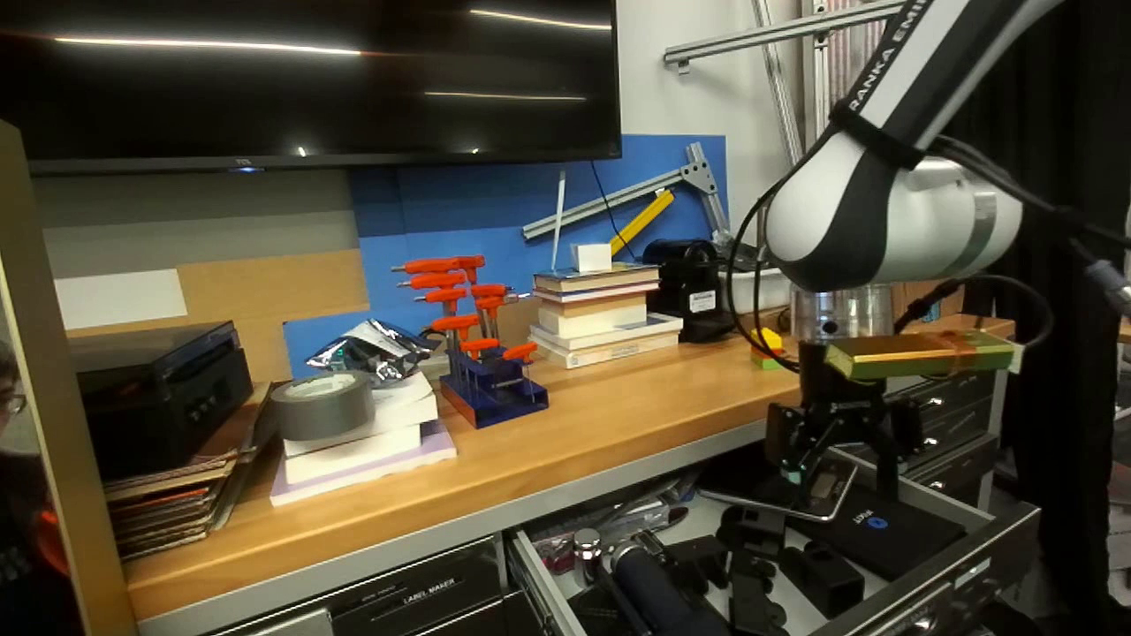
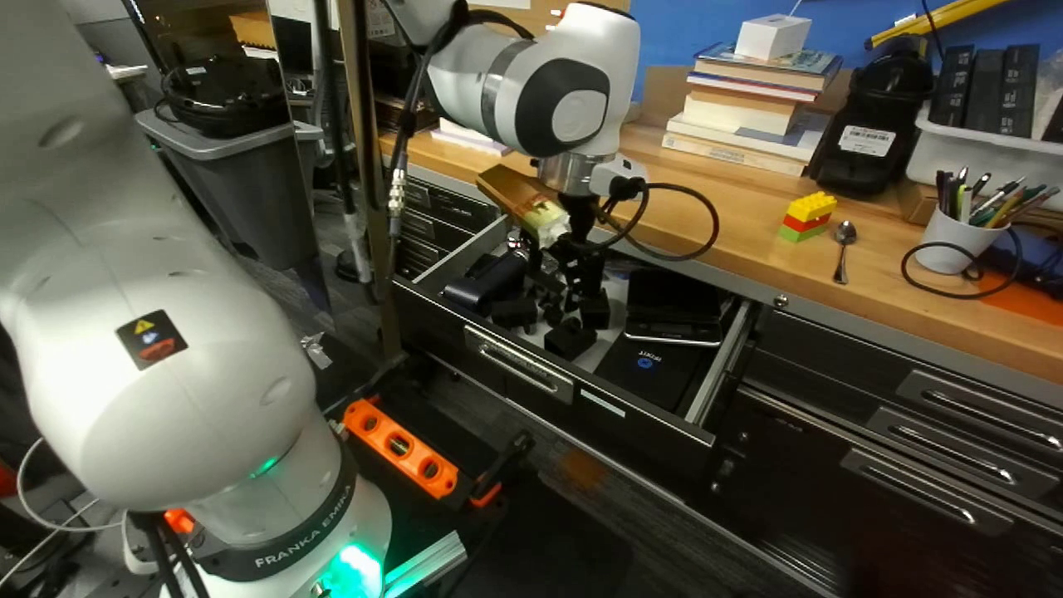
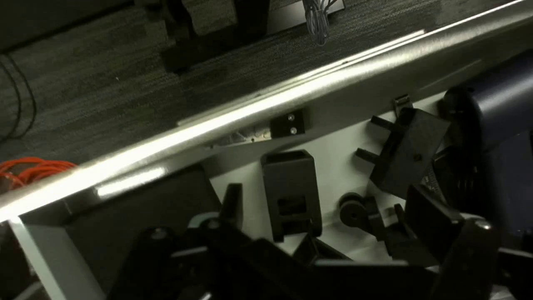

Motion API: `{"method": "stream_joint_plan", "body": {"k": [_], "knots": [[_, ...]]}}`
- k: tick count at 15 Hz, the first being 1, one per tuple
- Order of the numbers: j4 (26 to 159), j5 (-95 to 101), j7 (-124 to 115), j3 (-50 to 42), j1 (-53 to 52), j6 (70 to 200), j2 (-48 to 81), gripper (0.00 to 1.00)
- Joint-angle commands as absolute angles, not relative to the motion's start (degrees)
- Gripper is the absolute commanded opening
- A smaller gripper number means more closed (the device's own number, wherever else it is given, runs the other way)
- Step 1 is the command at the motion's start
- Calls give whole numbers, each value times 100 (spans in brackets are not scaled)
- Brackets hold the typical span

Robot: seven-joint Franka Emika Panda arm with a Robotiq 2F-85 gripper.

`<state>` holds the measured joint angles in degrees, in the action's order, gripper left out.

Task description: Pick up the black objects from the countertop, put them in the drawer and close the drawer.

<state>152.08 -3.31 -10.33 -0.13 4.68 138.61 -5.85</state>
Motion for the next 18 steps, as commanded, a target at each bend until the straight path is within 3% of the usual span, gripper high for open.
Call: {"method": "stream_joint_plan", "body": {"k": [1,18], "knots": [[16061,-326,-2085,-61,522,13897,-1517,100],[15828,-850,-6585,-38,613,15229,-280,100]]}}
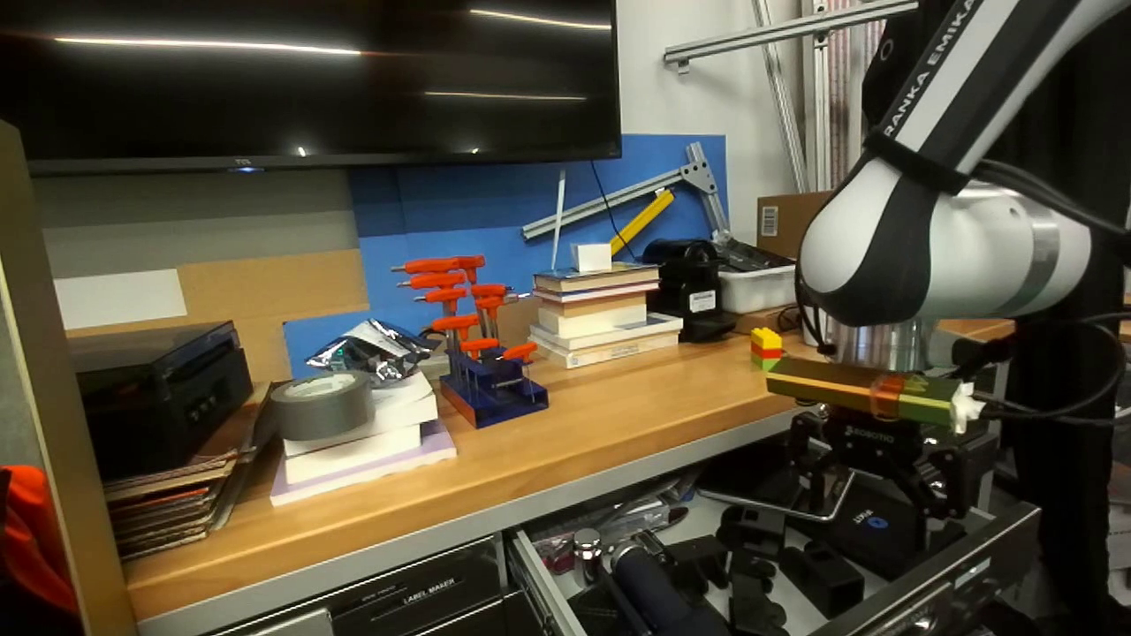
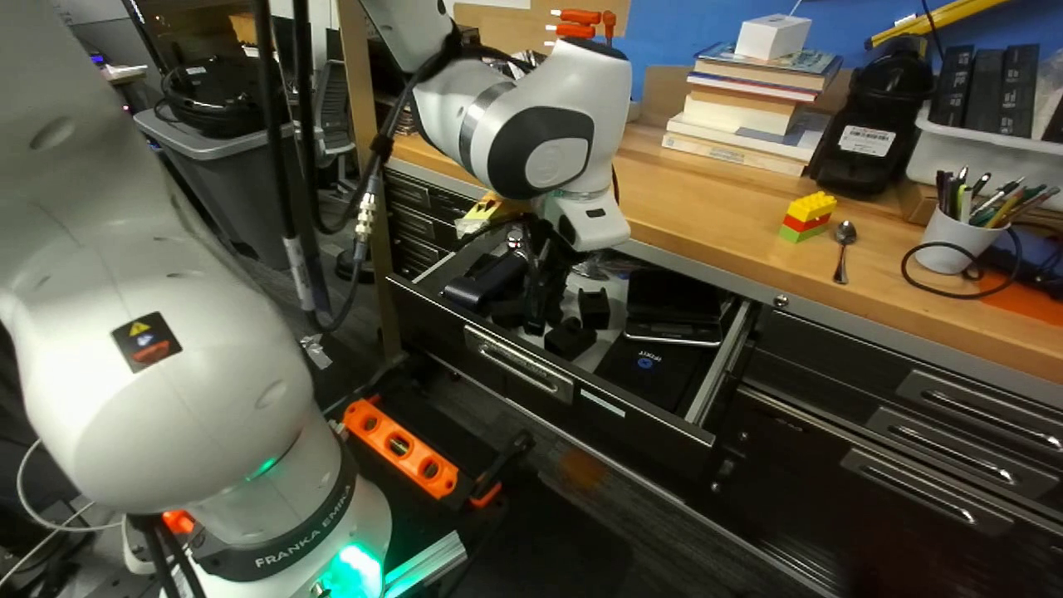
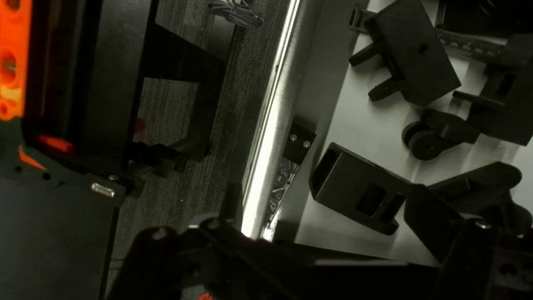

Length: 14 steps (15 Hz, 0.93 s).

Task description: Pick up the black objects from the countertop, put them in the drawer and close the drawer.

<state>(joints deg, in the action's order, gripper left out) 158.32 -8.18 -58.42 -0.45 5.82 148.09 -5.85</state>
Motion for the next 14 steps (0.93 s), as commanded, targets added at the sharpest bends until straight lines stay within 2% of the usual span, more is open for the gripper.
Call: {"method": "stream_joint_plan", "body": {"k": [1,7,14], "knots": [[15828,-771,-6945,-56,605,15269,-170,100],[15824,-784,-7878,-202,461,15461,401,100],[15846,-1228,-7217,-294,473,17623,1428,100]]}}
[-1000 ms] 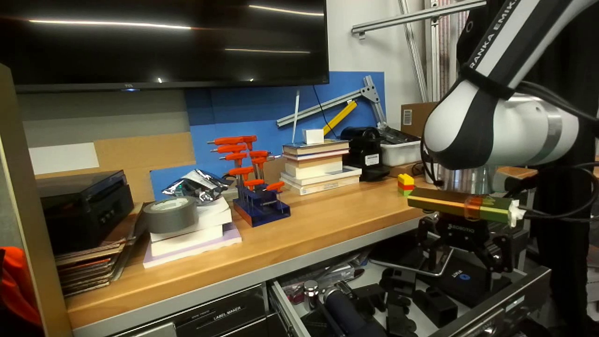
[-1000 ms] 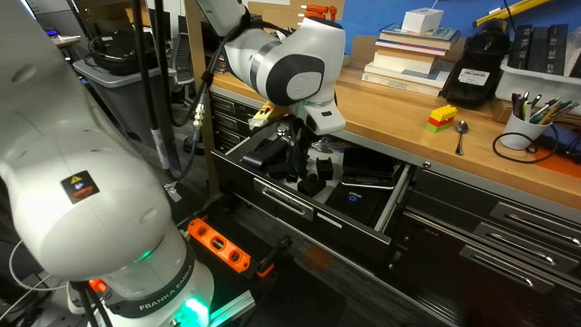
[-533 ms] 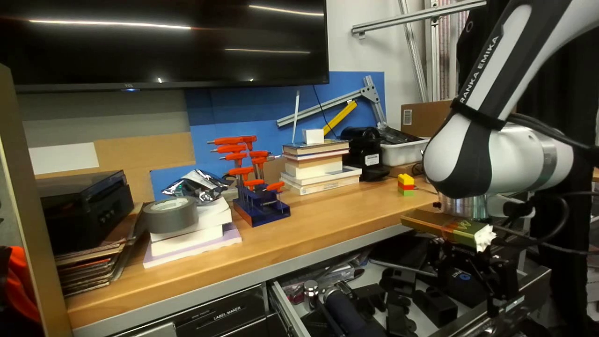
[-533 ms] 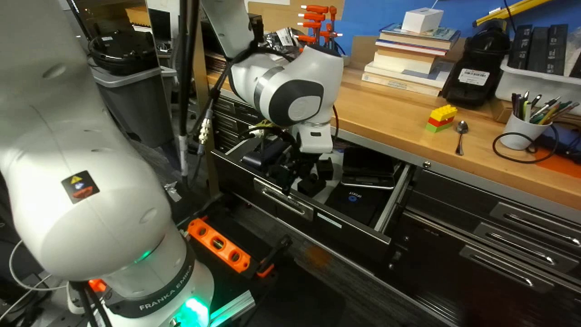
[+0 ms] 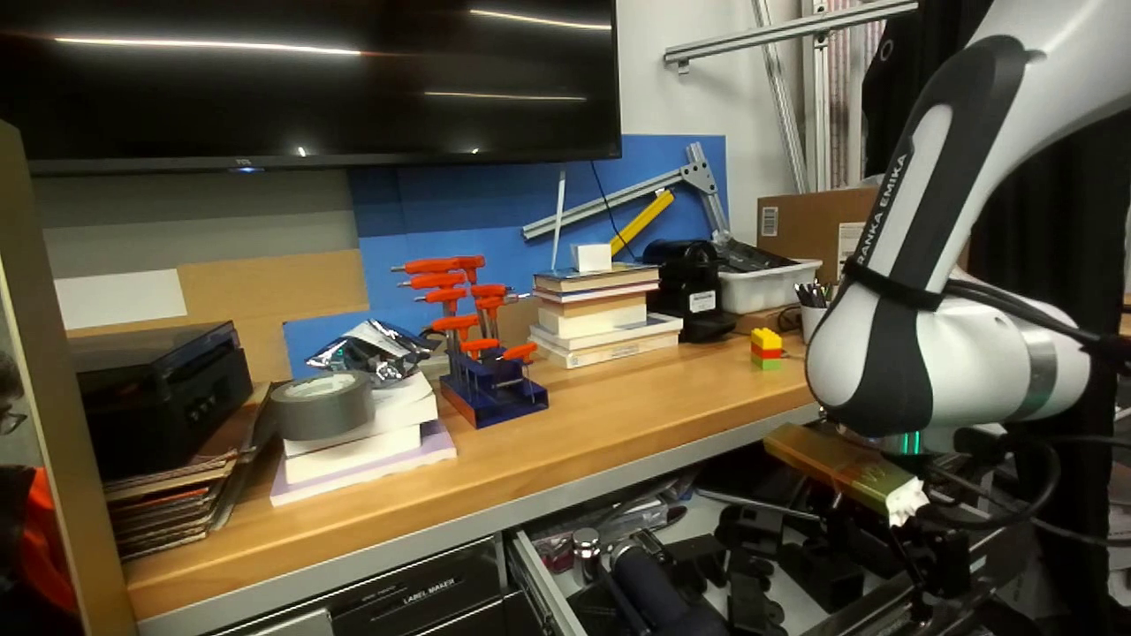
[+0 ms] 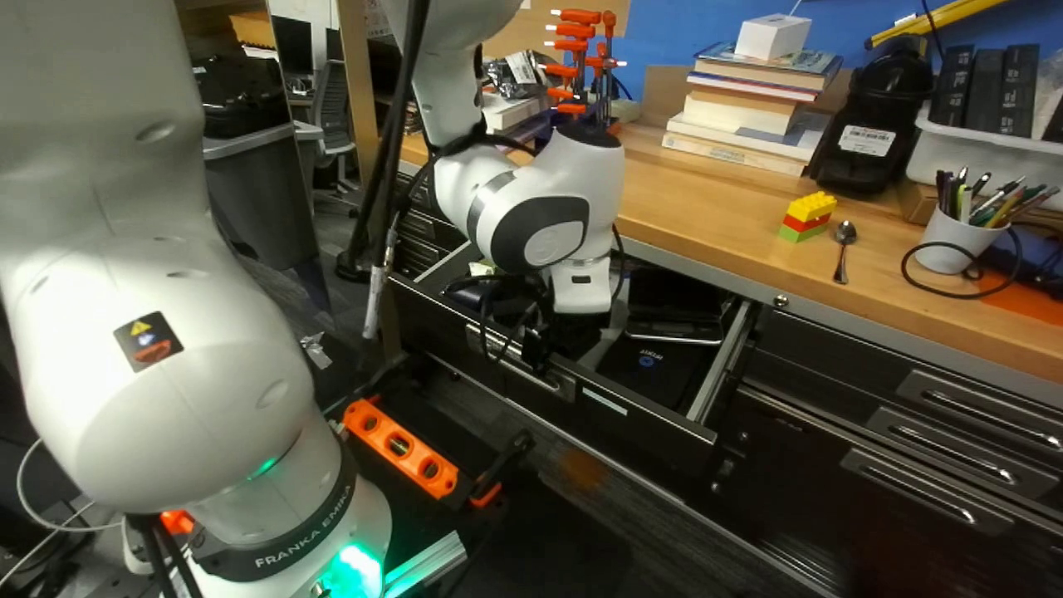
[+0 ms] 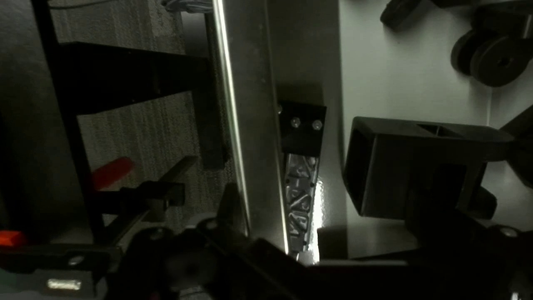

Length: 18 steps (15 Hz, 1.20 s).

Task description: Pick up the black objects from the countertop, put them in the drawer and close the drawer.

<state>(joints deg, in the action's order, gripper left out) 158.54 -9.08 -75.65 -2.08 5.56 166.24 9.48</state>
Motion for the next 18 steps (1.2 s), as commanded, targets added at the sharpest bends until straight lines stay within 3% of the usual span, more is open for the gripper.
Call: {"method": "stream_joint_plan", "body": {"k": [1,9,18], "knots": [[15860,-1400,-7063,-222,527,17946,1544,100],[15843,-796,-6722,1054,2034,19610,2171,100],[14757,-230,-5653,1364,2393,19341,2568,100]]}}
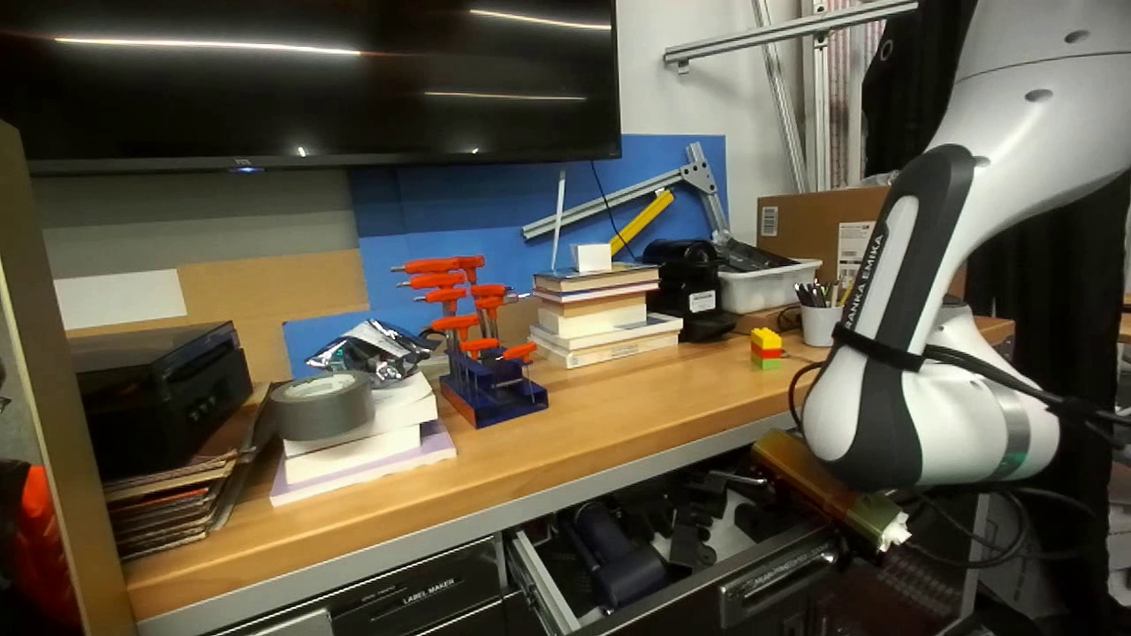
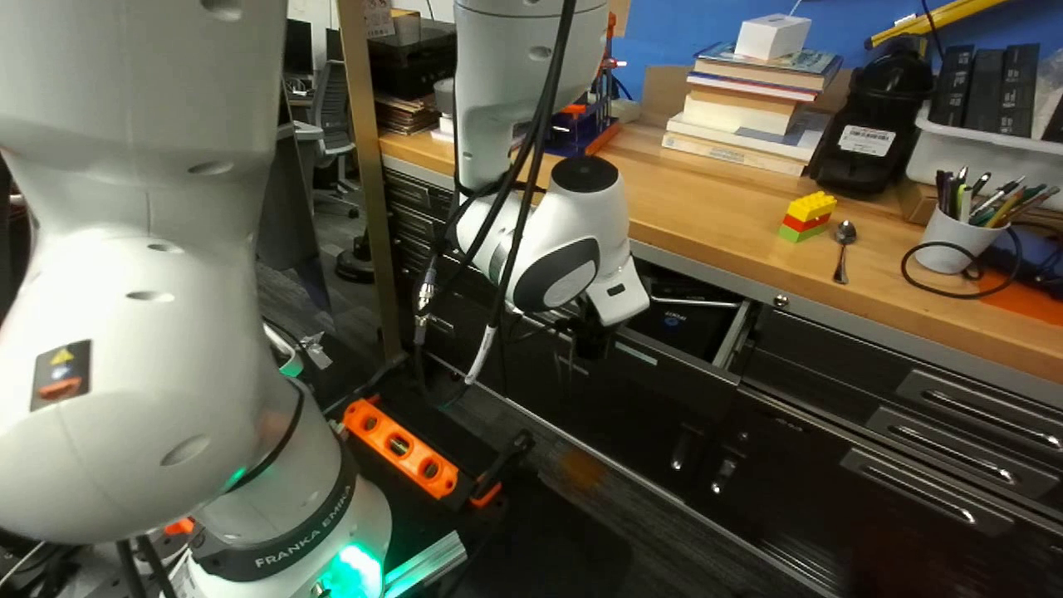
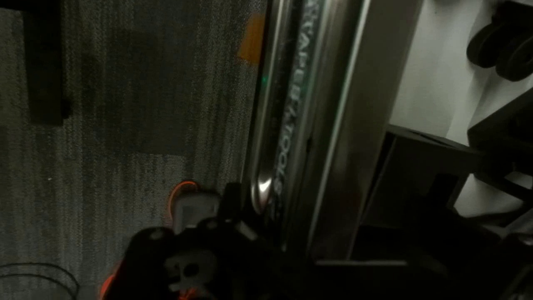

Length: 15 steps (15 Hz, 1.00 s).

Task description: Pick up the black objects from the countertop, put them in the drawer and close the drawer.

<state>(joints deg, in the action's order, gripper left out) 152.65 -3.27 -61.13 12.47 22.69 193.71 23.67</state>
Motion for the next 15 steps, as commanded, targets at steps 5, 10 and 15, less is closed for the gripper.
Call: {"method": "stream_joint_plan", "body": {"k": [5,10,15], "knots": [[14346,-388,-5016,1456,2297,19186,2601,100],[14715,-1081,-4434,447,1013,17670,1291,100],[14929,917,-5754,-1339,-522,16460,276,100]]}}
